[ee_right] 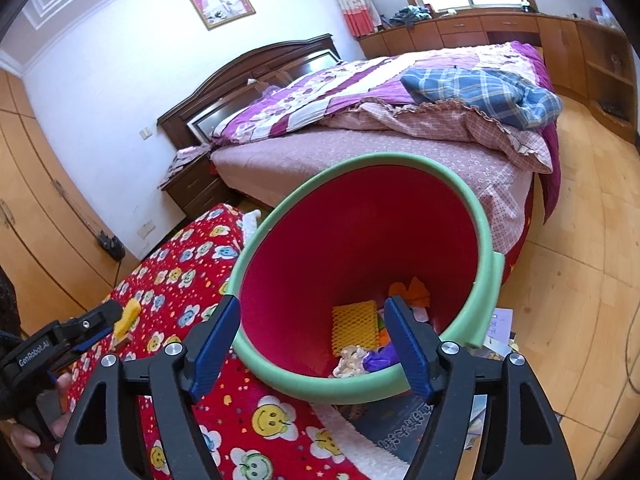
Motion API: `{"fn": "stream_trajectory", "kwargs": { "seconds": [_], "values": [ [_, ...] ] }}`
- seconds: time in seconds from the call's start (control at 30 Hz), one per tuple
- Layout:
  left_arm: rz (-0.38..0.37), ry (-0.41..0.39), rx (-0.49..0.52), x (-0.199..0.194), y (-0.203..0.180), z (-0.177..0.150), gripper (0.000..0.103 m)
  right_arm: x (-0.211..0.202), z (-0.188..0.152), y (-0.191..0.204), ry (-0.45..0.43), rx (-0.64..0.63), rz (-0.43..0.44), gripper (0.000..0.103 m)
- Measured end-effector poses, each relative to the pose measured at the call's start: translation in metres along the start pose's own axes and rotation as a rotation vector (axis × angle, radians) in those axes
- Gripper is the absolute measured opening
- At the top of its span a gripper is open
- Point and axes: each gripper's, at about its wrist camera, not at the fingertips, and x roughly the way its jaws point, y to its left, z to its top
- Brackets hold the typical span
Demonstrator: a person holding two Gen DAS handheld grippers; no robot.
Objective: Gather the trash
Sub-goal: 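Move both open tools back over the bedspread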
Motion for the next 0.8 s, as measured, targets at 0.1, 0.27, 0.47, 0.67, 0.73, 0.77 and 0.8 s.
{"fn": "stream_trajectory", "kwargs": {
  "seconds": [0.1,0.27,0.47,0.67,0.73,0.77,0.8],
  "values": [
    [0.041,-0.012,-0.012,-0.005,0.013,0.001,0.079,0.002,-0.002,0.006,0.003,-0.012,0.001,0.078],
    [0.119,-0.020,-0.017,-0.011,0.034,-0.001,0.084,0.007,-0.007,0.021,0.012,-0.039,0.010,0.079],
    [0.202,-0.004,-0.068,-0.016,0.068,-0.004,0.085,0.012,-0.011,0.040,0.025,-0.072,0.036,0.079],
    [0.294,-0.006,-0.132,-0.022,0.107,-0.003,0.085,0.019,-0.014,0.054,0.038,-0.097,0.052,0.079],
    [0.317,-0.003,-0.143,-0.022,0.119,-0.002,0.088,0.023,-0.016,0.057,0.047,-0.101,0.054,0.079],
    [0.329,0.004,-0.151,-0.021,0.126,-0.002,0.088,0.025,-0.016,0.058,0.051,-0.101,0.055,0.079],
    [0.337,0.009,-0.156,-0.021,0.131,-0.002,0.088,0.027,-0.017,0.060,0.057,-0.101,0.057,0.079]
  ]
}}
